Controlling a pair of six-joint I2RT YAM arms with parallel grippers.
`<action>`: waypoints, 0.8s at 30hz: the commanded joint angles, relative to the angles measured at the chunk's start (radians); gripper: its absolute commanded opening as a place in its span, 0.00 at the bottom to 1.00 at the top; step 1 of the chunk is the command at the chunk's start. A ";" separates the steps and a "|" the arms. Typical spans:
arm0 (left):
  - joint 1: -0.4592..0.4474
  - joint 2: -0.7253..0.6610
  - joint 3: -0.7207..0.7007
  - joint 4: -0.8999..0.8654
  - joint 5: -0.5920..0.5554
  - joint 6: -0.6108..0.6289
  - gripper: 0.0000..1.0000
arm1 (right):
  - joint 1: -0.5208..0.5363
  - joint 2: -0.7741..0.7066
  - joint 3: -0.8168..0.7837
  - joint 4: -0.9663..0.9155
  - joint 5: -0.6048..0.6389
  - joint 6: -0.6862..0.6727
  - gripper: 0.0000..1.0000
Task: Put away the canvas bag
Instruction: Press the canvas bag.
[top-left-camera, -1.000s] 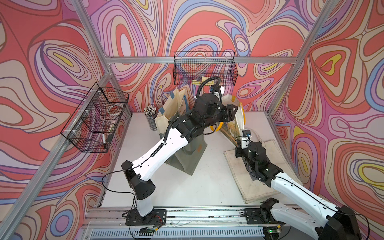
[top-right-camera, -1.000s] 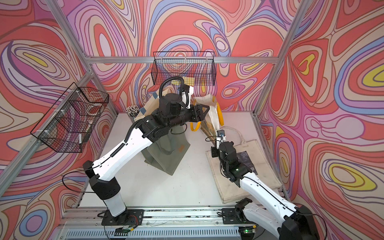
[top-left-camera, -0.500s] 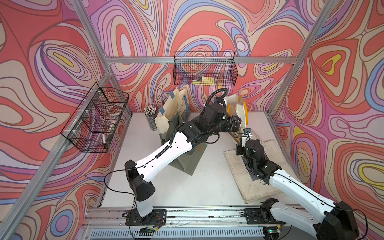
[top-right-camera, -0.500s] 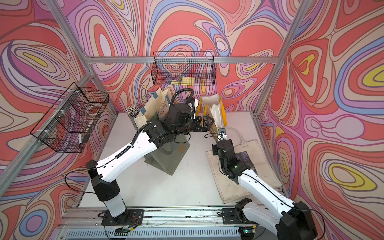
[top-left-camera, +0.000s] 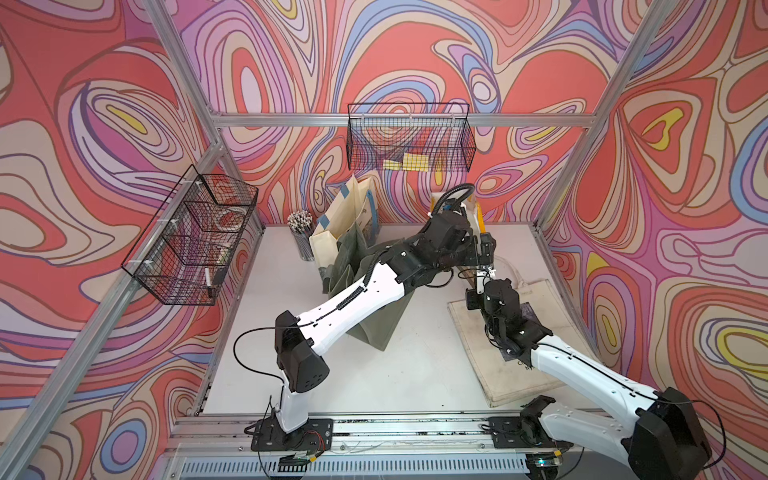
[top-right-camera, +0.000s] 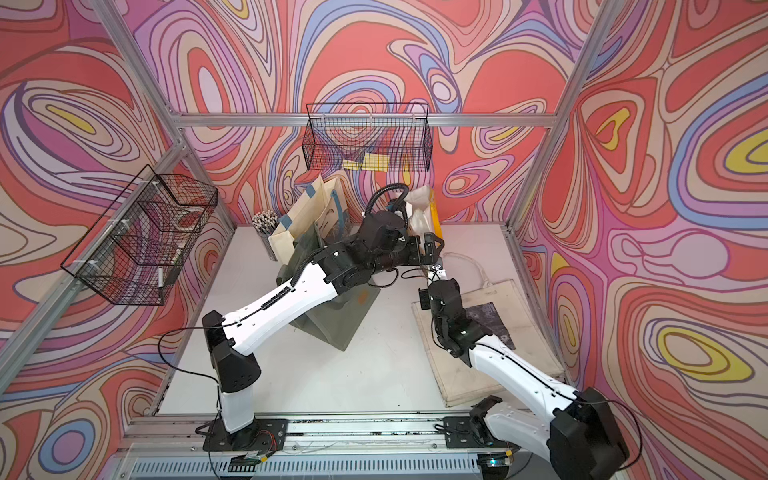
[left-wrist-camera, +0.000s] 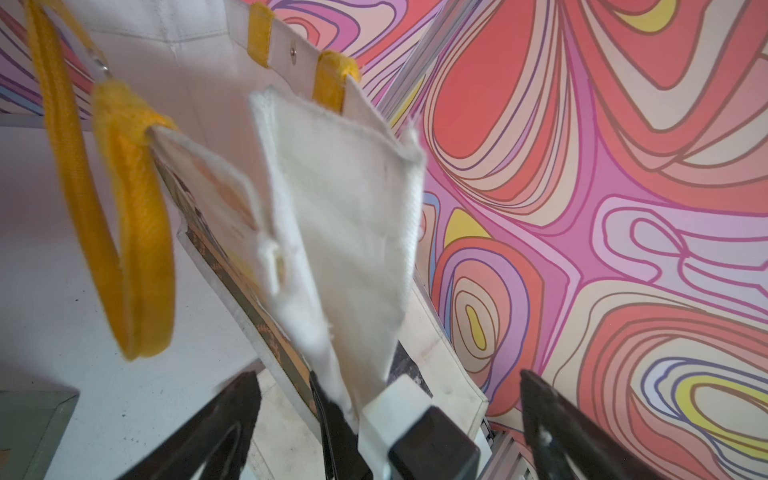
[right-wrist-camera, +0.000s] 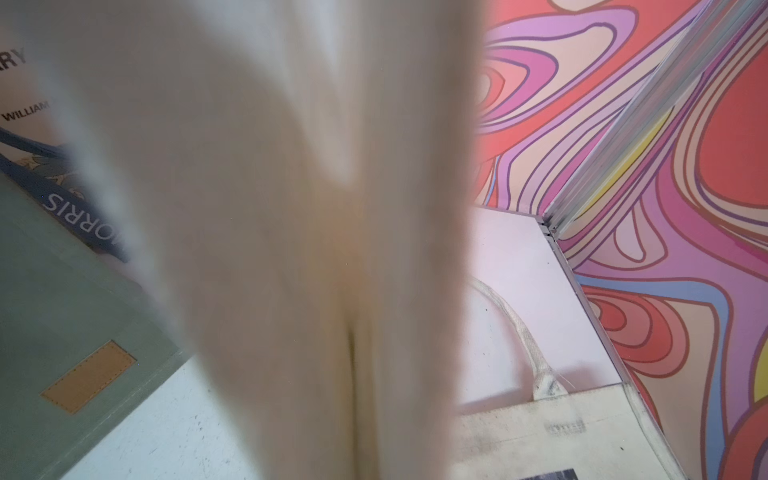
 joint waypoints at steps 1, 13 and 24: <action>-0.002 0.038 0.080 -0.016 -0.079 0.010 0.99 | 0.017 -0.023 -0.022 0.143 0.037 -0.014 0.00; 0.024 0.069 0.096 -0.032 -0.026 0.039 0.33 | 0.065 -0.027 -0.056 0.207 0.023 -0.044 0.00; 0.059 0.075 0.240 -0.179 0.116 0.253 0.00 | 0.070 -0.122 -0.025 0.018 -0.212 -0.062 0.23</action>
